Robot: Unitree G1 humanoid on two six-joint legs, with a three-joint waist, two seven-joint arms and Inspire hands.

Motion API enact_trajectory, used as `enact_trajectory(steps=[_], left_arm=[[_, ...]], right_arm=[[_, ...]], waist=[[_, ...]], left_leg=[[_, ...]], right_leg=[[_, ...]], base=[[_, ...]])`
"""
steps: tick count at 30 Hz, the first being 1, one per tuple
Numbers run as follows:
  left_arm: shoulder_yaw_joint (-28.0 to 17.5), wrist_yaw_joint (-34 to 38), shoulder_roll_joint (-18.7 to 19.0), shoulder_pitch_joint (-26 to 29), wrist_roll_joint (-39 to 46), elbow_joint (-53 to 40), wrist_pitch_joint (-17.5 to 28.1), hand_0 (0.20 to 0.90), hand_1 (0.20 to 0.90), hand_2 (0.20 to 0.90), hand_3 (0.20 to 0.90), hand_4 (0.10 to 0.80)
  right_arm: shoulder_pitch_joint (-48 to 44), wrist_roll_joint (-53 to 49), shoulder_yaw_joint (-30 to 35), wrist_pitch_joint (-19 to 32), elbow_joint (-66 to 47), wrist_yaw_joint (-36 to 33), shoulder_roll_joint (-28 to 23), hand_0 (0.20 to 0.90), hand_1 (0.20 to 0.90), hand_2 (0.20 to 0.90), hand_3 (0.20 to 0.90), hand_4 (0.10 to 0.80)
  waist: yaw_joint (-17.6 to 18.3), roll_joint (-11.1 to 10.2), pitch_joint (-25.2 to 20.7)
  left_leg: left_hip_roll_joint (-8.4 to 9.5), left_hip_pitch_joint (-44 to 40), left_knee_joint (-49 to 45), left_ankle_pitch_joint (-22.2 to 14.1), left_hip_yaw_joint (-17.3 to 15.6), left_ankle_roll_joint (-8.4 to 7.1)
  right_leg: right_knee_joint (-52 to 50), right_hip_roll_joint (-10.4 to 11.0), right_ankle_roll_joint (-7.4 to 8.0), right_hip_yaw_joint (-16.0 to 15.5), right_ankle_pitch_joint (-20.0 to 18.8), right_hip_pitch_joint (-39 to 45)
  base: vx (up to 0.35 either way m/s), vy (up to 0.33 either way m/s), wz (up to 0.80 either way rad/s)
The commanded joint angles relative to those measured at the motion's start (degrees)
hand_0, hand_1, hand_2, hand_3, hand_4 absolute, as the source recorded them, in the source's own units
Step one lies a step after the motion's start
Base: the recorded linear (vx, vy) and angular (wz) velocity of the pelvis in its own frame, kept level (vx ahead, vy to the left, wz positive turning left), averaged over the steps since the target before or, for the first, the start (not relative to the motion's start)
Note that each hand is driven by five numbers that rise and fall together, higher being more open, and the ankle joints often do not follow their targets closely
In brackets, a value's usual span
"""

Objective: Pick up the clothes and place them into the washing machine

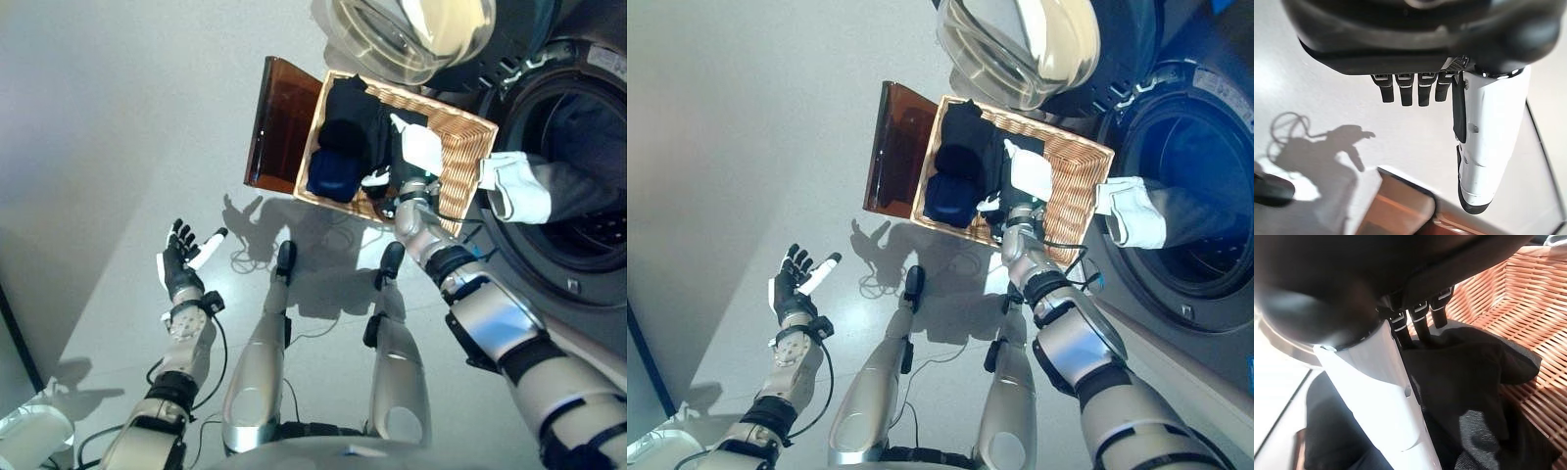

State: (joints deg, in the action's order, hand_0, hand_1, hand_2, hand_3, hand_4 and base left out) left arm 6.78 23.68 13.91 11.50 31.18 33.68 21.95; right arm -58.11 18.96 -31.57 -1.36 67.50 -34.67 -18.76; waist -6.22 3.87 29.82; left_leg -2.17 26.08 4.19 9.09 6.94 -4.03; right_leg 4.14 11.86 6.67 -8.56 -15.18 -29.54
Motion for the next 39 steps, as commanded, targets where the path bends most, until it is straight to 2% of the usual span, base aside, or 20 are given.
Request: enact_trajectory(steps=[1, 11, 23, 25, 26, 28, 39], left_arm=[[-3.07, 0.96, 4.03, -4.06, 1.68, -10.48, 5.81, 0.9, 0.9, 0.9, 0.9, 0.8], [-2.99, -1.34, 4.16, -6.91, 2.57, -22.93, 6.2, 0.9, 0.9, 0.9, 0.9, 0.8], [-1.46, -3.74, 3.34, -7.46, 4.3, -26.37, 5.29, 0.9, 0.9, 0.9, 0.9, 0.8], [-1.37, -3.86, 3.17, -7.36, 4.37, -26.49, 5.03, 0.9, 0.9, 0.9, 0.9, 0.8], [-1.35, -3.8, 3.08, -7.24, 4.38, -26.56, 5.03, 0.9, 0.9, 0.9, 0.9, 0.8], [-1.15, -3.81, 2.92, -7.08, 4.47, -26.41, 4.99, 0.9, 0.9, 0.9, 0.9, 0.8], [-1.2, -3.04, 2.66, -7.05, 4.57, -26.58, 5.16, 0.9, 0.9, 0.9, 0.9, 0.8]], right_arm=[[-8.43, -1.66, -1.54, 0.64, 1.32, -0.77, -2.02, 0.9, 0.9, 0.9, 0.9, 0.8], [-12.99, -4.47, -0.52, -1.41, 9.25, 0.43, -7.66, 0.9, 0.9, 0.9, 0.9, 0.8], [-16.85, 2.67, -5.26, -5.93, 14.95, 4.61, -14.47, 0.9, 0.9, 0.9, 0.9, 0.8], [-17.58, 3.59, -6.11, -6.2, 14.89, 4.94, -14.86, 0.776, 0.776, 0.776, 0.776, 0.712], [-17.73, 3.85, -6.33, -6.26, 14.77, 4.93, -14.97, 0.37, 0.37, 0.37, 0.37, 0.422], [-18.2, 4.65, -7.01, -6.52, 14.52, 4.73, -15.13, 0.2, 0.2, 0.2, 0.2, 0.3], [-18.51, 4.27, -6.61, -5.88, 12.63, 3.32, -14.16, 0.2, 0.2, 0.2, 0.2, 0.3]], waist=[[-1.61, 1.9, -0.03], [-3.32, 3.7, -0.03], [-4.68, 5.22, -0.03], [-4.78, 5.33, -0.03], [-4.79, 5.31, -0.03], [-4.71, 5.24, -0.03], [-4.07, 4.74, -0.03]], left_leg=[[-0.51, 3.36, 0.81, 0.2, 0.0, -3.59], [0.48, 9.64, 0.54, 1.02, 0.96, -3.33], [1.63, 15.69, 0.0, 1.72, 2.1, -3.16], [1.72, 16.34, -0.11, 1.77, 2.09, -3.08], [1.76, 16.58, -0.2, 1.8, 2.18, -3.04], [1.81, 17.03, -0.43, 1.81, 2.13, -3.02], [1.73, 16.53, -0.88, 1.49, 1.47, -2.93]], right_leg=[[-12.01, 4.42, 3.06, 3.01, 10.46, -3.49], [-12.37, 4.91, 3.1, 2.73, 10.36, -8.85], [-13.27, 5.52, 3.11, 2.76, 10.53, -14.4], [-13.25, 5.51, 3.06, 2.91, 10.57, -14.88], [-13.28, 5.54, 3.06, 2.95, 10.53, -15.15], [-13.25, 5.49, 3.05, 3.1, 10.41, -15.59], [-12.96, 5.15, 2.96, 3.87, 10.23, -15.31]], base=[[0.0, 0.0, 0.0], [-0.012, 0.02, 0.06], [-0.003, 0.018, 0.05], [0.002, 0.008, 0.12], [0.004, 0.015, 0.11], [0.001, 0.018, 0.1], [0.001, 0.002, -0.01]])
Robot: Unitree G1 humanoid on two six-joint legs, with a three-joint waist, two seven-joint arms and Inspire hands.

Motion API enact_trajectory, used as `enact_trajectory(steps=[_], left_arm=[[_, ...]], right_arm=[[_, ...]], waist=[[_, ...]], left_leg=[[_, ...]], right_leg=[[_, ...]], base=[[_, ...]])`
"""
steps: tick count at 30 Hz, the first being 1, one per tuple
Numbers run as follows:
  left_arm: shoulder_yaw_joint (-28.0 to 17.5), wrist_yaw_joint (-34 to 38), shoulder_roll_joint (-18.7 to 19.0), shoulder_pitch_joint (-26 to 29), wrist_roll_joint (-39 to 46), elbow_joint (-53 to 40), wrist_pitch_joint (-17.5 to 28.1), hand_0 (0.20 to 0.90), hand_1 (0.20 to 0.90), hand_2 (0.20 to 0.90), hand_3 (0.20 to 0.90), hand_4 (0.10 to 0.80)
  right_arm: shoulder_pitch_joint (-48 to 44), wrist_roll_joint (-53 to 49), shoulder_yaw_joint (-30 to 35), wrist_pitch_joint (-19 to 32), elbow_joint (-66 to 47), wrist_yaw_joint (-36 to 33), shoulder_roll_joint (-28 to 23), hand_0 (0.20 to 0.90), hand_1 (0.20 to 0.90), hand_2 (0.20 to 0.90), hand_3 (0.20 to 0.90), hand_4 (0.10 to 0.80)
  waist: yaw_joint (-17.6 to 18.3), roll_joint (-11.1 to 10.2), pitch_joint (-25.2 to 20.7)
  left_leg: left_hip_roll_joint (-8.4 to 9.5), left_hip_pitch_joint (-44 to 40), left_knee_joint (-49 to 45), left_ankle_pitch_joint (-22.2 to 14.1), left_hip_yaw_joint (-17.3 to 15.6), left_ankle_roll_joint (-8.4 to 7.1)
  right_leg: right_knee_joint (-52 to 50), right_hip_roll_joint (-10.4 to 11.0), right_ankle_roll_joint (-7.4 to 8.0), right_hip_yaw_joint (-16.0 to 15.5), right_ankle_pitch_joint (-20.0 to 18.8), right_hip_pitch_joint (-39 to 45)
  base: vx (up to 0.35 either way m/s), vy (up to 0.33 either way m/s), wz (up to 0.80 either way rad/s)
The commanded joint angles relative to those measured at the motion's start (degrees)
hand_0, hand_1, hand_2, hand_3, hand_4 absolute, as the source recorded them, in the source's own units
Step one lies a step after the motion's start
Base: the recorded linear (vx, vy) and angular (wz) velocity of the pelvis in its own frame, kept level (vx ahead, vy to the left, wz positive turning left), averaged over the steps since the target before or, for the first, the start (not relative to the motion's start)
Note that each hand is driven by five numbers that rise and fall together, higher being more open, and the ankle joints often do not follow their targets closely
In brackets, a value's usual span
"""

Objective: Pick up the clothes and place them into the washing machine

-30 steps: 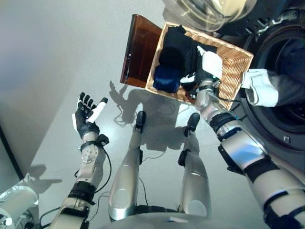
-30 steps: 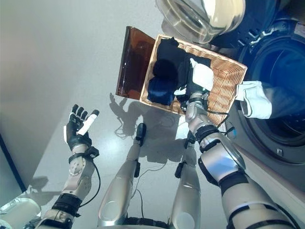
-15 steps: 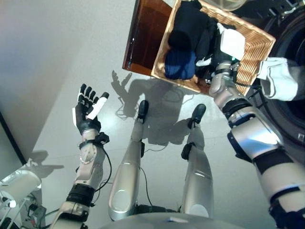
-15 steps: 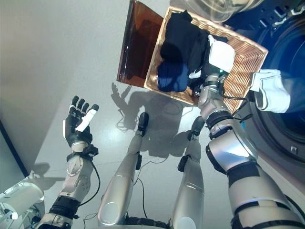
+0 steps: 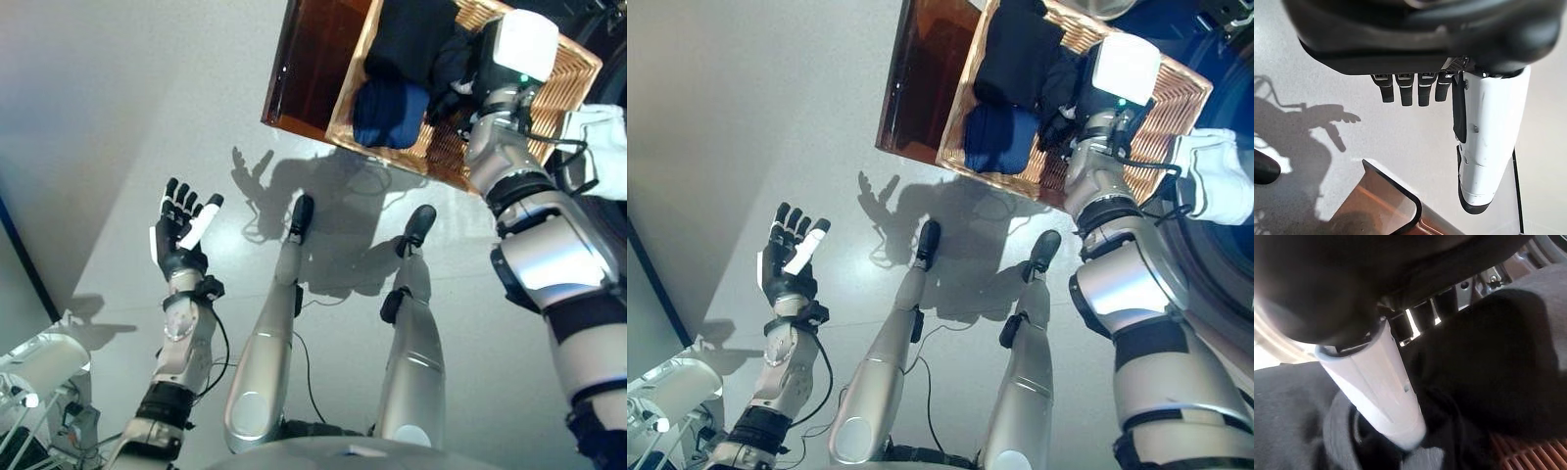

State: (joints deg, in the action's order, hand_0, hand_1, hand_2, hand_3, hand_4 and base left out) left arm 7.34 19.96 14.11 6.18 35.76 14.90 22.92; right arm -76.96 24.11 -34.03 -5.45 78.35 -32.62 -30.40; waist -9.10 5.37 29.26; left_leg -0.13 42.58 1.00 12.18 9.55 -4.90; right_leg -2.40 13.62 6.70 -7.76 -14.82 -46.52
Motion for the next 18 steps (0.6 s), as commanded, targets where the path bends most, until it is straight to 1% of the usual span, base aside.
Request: enact_trajectory(steps=[1, 14, 18], left_arm=[[-1.78, 0.68, 2.44, -1.82, 0.0, -7.91, 4.18, 0.9, 0.9, 0.9, 0.9, 0.8], [-2.71, 1.65, 2.24, -1.65, 0.46, -6.91, 4.76, 0.9, 0.9, 0.9, 0.9, 0.8], [-2.9, 2.09, 2.19, -1.45, 0.74, -5.85, 4.96, 0.9, 0.9, 0.9, 0.9, 0.8]], right_arm=[[0.4, -1.23, -3.85, -1.61, 1.55, 0.97, -2.38, 0.2, 0.2, 0.2, 0.2, 0.3], [1.64, -5.91, -0.94, 0.97, -1.84, -1.78, -1.02, 0.2, 0.2, 0.2, 0.2, 0.3], [3.75, -9.63, 2.12, 2.51, -3.84, -3.02, -0.37, 0.2, 0.2, 0.2, 0.2, 0.3]], waist=[[-1.1, 3.13, 0.54], [0.22, 1.59, 0.54], [1.0, 1.07, 0.54]], left_leg=[[-0.38, -0.11, 2.26, -1.65, -1.2, -2.06], [-0.86, -3.28, 1.64, -2.27, -2.26, -1.96], [-1.03, -5.61, 1.19, -2.96, -2.69, -1.88]], right_leg=[[-6.42, 3.35, 2.94, 3.07, 9.88, 1.85], [-6.49, 3.03, 2.93, 3.45, 9.84, 4.59], [-6.31, 2.96, 2.96, 3.41, 10.17, 7.06]], base=[[0.008, -0.003, 0.05], [0.001, -0.002, -0.01], [0.019, -0.011, -0.05]])
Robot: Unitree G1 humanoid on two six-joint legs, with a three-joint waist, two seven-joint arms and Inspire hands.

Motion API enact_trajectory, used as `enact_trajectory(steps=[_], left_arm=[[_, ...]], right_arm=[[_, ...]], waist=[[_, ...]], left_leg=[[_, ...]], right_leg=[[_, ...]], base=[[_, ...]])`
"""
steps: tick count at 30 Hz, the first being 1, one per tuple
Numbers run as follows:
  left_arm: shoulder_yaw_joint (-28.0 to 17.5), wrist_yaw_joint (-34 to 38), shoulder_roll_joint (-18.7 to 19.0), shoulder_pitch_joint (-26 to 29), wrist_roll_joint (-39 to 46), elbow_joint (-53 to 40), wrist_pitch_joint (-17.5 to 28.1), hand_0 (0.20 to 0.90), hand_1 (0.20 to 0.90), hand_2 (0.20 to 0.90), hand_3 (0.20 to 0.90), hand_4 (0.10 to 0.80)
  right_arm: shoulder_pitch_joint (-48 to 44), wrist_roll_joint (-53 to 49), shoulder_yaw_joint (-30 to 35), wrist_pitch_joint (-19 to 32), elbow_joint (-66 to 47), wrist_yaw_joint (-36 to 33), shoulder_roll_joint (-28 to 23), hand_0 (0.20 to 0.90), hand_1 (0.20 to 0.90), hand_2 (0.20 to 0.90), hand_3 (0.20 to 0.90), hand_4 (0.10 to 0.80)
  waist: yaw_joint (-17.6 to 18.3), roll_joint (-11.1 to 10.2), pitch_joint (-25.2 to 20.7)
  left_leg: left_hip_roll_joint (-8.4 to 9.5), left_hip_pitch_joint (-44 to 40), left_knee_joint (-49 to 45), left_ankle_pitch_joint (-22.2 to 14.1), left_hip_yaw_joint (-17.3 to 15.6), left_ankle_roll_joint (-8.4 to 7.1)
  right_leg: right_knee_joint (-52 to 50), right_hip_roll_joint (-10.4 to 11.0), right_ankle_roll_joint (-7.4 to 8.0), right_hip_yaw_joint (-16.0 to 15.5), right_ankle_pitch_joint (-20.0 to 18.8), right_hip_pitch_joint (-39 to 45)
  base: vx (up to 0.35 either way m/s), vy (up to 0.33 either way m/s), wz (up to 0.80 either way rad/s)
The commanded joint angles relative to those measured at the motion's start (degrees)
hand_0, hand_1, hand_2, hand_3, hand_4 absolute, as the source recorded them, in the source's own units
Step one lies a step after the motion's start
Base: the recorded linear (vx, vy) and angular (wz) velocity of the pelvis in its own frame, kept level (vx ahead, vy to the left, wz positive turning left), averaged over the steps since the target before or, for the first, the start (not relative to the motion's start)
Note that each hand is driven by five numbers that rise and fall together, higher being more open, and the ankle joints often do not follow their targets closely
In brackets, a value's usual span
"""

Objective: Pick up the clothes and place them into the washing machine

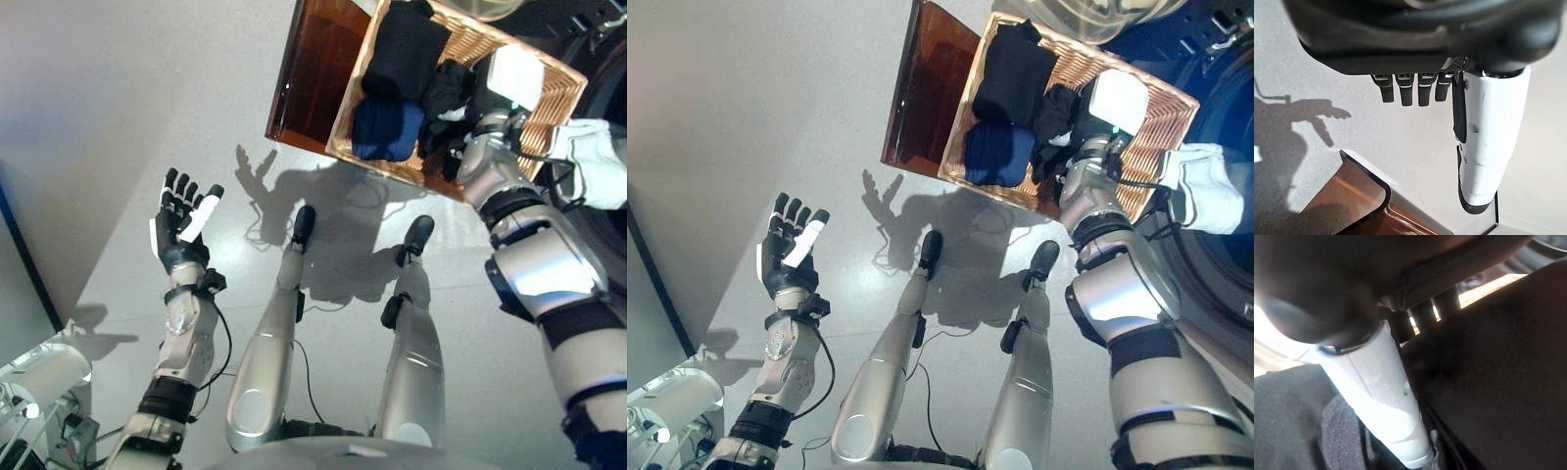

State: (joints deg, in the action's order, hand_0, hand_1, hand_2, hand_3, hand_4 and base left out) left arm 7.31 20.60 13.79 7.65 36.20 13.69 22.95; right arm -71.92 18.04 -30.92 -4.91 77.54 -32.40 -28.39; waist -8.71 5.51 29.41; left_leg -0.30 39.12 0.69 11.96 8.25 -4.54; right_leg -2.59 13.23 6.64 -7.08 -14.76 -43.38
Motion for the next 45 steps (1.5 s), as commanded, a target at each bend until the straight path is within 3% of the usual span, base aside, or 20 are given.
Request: enact_trajectory(steps=[1, 9, 18, 26, 36, 45], left_arm=[[-2.96, 1.54, 2.51, -2.86, 0.4, -4.55, 4.93, 0.9, 0.9, 0.9, 0.9, 0.8], [-4.23, 2.41, 1.85, -2.64, 1.37, -2.61, 5.18, 0.9, 0.9, 0.9, 0.9, 0.8], [-4.37, 1.63, 0.7, -4.34, 3.29, -1.57, 4.4, 0.9, 0.9, 0.9, 0.9, 0.8], [-3.18, -0.67, -1.17, -5.83, 5.89, -0.8, 3.47, 0.9, 0.9, 0.9, 0.9, 0.8], [-0.02, -2.18, -2.37, -6.66, 6.74, -0.37, 3.77, 0.9, 0.9, 0.9, 0.9, 0.8], [3.12, -4.23, -1.87, -7.95, 7.18, -0.38, 3.29, 0.9, 0.9, 0.9, 0.9, 0.8]], right_arm=[[-0.68, -4.59, -0.23, 2.5, -3.59, -3.29, -2.1, 0.2, 0.2, 0.2, 0.2, 0.3], [8.72, -20.7, 10.94, 10.04, -16.35, -5.17, -0.3, 0.2, 0.2, 0.2, 0.2, 0.3], [24.23, -34.5, 21.32, 17.81, -34.66, -4.32, 4.47, 0.2, 0.2, 0.2, 0.2, 0.3], [34.09, -48.03, 26.98, 23.37, -42.03, 0.53, 8.08, 0.2, 0.2, 0.2, 0.2, 0.3], [36.3, -55.12, 37.71, 31.35, -45.78, -4.19, 9.98, 0.2, 0.2, 0.2, 0.2, 0.3], [28.37, -59.62, 43.76, 34.35, -39.71, -8.2, 2.6, 0.2, 0.2, 0.2, 0.2, 0.3]], waist=[[0.75, 0.83, 0.38], [2.54, -0.19, 0.38], [4.31, 1.16, 0.38], [5.56, 3.54, -0.61], [6.23, 7.05, -2.83], [5.68, 9.56, -4.18]], left_leg=[[-0.89, -2.67, 1.53, -2.82, -1.48, -2.26], [-1.0, -6.71, 0.78, -3.93, -2.64, -1.86], [-0.54, -12.14, 0.15, -5.35, -4.28, -1.18], [0.28, -15.72, -0.26, -6.71, -5.26, -0.76], [1.23, -16.89, -1.28, -8.06, -6.14, -0.34], [1.76, -17.36, -1.05, -8.39, -6.83, -0.2]], right_leg=[[-5.81, 3.33, 3.07, 2.71, 10.08, 4.62], [-5.04, 3.32, 3.23, 3.17, 9.92, 8.79], [-4.87, 3.82, 3.31, 4.3, 10.51, 13.73], [-4.75, 4.64, 3.56, 5.26, 11.17, 16.74], [-4.74, 5.53, 3.92, 6.3, 11.86, 17.38], [-4.79, 5.82, 4.05, 7.25, 12.33, 17.11]], base=[[0.004, -0.003, -0.05], [0.014, -0.006, -0.04], [0.031, -0.007, -0.16], [0.033, 0.002, -0.11], [0.012, 0.002, -0.05], [0.007, 0.005, -0.04]])
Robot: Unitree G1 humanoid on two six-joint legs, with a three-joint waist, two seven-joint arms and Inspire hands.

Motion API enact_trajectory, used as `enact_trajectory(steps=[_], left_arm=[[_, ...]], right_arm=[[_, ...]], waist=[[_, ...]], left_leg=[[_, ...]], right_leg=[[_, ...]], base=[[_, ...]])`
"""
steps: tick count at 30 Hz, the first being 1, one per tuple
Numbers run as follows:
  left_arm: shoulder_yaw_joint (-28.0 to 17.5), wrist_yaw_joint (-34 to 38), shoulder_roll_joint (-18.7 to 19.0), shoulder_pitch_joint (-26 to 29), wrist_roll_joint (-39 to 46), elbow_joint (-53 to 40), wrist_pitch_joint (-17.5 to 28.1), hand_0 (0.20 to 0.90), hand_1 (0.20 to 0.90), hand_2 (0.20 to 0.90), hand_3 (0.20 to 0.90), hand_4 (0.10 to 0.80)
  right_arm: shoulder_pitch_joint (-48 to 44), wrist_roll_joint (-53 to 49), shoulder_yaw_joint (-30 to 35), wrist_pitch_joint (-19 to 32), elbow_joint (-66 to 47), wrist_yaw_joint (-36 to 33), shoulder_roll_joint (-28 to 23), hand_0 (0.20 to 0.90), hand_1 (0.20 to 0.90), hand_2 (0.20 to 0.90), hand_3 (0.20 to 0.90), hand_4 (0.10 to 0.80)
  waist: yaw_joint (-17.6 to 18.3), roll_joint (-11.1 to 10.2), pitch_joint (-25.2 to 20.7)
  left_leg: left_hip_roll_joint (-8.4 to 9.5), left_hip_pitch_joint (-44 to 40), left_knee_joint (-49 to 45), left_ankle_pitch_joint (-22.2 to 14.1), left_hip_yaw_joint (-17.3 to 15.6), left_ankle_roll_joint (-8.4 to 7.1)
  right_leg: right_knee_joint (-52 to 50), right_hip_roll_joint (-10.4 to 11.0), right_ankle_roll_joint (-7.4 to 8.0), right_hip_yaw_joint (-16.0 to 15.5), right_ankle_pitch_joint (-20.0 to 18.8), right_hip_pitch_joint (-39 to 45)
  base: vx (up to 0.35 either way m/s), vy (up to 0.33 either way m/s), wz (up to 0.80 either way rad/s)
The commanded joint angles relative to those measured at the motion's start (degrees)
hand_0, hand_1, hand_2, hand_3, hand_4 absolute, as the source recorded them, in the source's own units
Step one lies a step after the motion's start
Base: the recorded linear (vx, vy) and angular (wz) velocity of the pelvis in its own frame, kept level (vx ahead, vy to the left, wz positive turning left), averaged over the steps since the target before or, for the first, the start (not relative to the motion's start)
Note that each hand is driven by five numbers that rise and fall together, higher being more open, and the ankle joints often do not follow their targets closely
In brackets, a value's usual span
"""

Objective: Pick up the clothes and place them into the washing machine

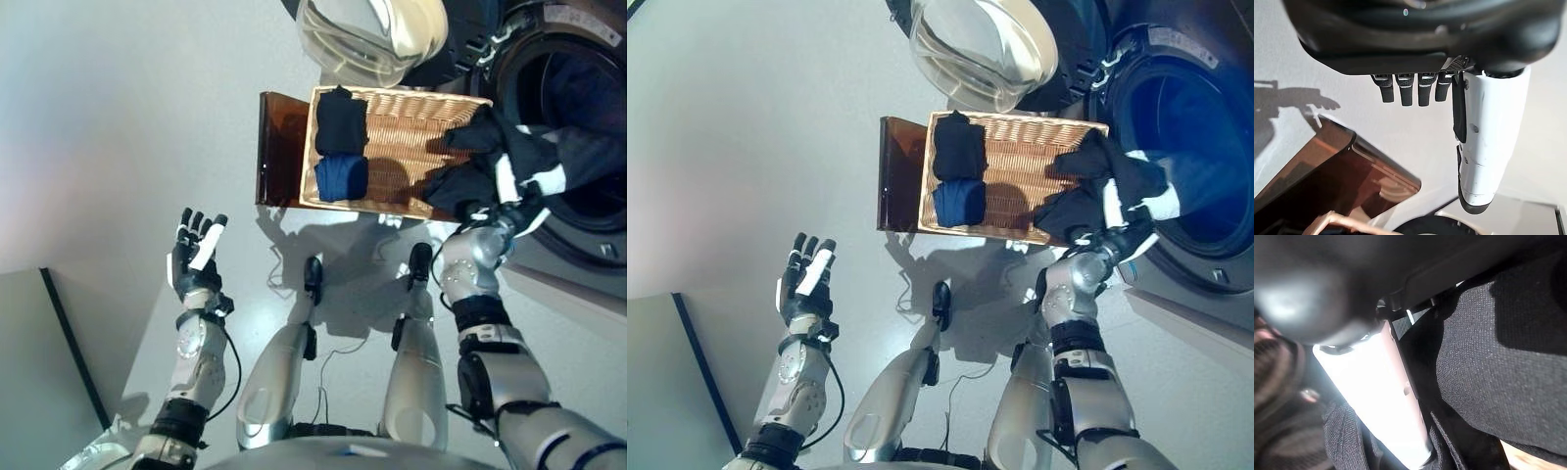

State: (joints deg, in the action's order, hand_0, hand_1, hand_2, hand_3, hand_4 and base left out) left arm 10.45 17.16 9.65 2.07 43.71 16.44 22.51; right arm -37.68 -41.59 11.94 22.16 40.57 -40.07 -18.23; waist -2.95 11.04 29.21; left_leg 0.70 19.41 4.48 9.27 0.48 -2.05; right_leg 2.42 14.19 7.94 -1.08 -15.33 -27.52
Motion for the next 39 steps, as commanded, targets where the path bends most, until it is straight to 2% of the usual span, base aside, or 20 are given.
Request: enact_trajectory(steps=[1, 6, 10, 17, 23, 28, 39], left_arm=[[0.23, -1.08, 2.26, -2.38, -0.04, -3.14, 3.78, 0.9, 0.9, 0.9, 0.9, 0.8], [1.58, -1.71, 2.42, -2.77, 0.4, -2.85, 3.51, 0.9, 0.9, 0.9, 0.9, 0.8], [2.4, -2.33, 2.81, -2.92, 0.67, -2.92, 3.59, 0.9, 0.9, 0.9, 0.9, 0.8], [3.92, -4.11, 4.47, -3.36, 1.66, -6.01, 4.06, 0.9, 0.9, 0.9, 0.9, 0.8], [4.7, -4.92, 4.94, -3.52, 2.29, -8.52, 4.1, 0.9, 0.9, 0.9, 0.9, 0.8], [5.4, -5.88, 5.96, -3.88, 2.94, -13.02, 4.36, 0.9, 0.9, 0.9, 0.9, 0.8], [7.85, -6.12, 6.5, -2.54, 2.57, -16.68, 4.38, 0.9, 0.9, 0.9, 0.9, 0.8]], right_arm=[[-7.06, -0.68, 1.22, 7.38, -1.28, -0.69, -8.91, 0.2, 0.2, 0.2, 0.2, 0.3], [-12.08, -4.27, 2.25, 8.51, 2.59, -1.62, -13.44, 0.2, 0.2, 0.2, 0.2, 0.3], [-15.17, -5.53, 1.89, 7.57, 6.73, -1.56, -17.84, 0.2, 0.2, 0.2, 0.2, 0.3], [-24.5, -8.57, -3.39, 2.35, 19.35, 0.84, -30.39, 0.2, 0.2, 0.2, 0.2, 0.3], [-29.94, -10.02, -7.52, -0.17, 24.85, 3.28, -34.27, 0.2, 0.2, 0.2, 0.2, 0.3], [-36.89, -10.2, -13.39, -3.31, 29.66, 5.79, -38.83, 0.2, 0.2, 0.2, 0.2, 0.3], [-48.42, -9.04, -22.3, -5.62, 34.42, 6.83, -41.31, 0.2, 0.2, 0.2, 0.2, 0.3]], waist=[[-0.19, 4.24, -4.07], [-0.38, 5.06, -4.42], [-0.54, 5.31, -4.68], [-1.08, 6.06, -5.14], [-1.26, 6.74, -4.71], [-1.52, 8.29, -2.97], [-2.54, 10.12, 0.55]], left_leg=[[0.77, 2.29, -4.71, -5.7, 0.88, -2.72], [0.64, 1.79, -3.74, -5.39, 0.55, -2.9], [0.55, 1.43, -3.13, -5.24, 0.48, -3.04], [0.68, 1.16, -1.9, -4.81, -0.07, -3.46], [0.53, 1.41, -1.28, -4.46, -0.52, -3.73], [0.54, 3.49, -1.19, -3.88, -1.43, -3.96], [0.26, 10.41, -3.33, -3.43, -3.56, -4.29]], right_leg=[[-9.93, 4.82, 2.75, 1.33, 13.02, 1.06], [-10.29, 4.56, 2.65, 1.8, 13.44, 0.6], [-10.5, 4.46, 2.65, 1.85, 13.64, 0.43], [-11.08, 4.22, 2.76, 2.58, 13.9, -0.88], [-11.85, 3.92, 2.69, 3.28, 14.04, -2.38], [-13.96, 3.66, 2.44, 4.75, 14.33, -6.95], [-18.4, 2.76, 1.88, 7.56, 14.87, -16.76]], base=[[0.0, 0.0, 0.0], [0.0, 0.0, 0.0], [0.004, -0.004, -0.01], [0.003, -0.01, -0.01], [-0.002, -0.026, -0.03], [-0.029, -0.023, -0.03], [-0.038, -0.029, -0.08]])
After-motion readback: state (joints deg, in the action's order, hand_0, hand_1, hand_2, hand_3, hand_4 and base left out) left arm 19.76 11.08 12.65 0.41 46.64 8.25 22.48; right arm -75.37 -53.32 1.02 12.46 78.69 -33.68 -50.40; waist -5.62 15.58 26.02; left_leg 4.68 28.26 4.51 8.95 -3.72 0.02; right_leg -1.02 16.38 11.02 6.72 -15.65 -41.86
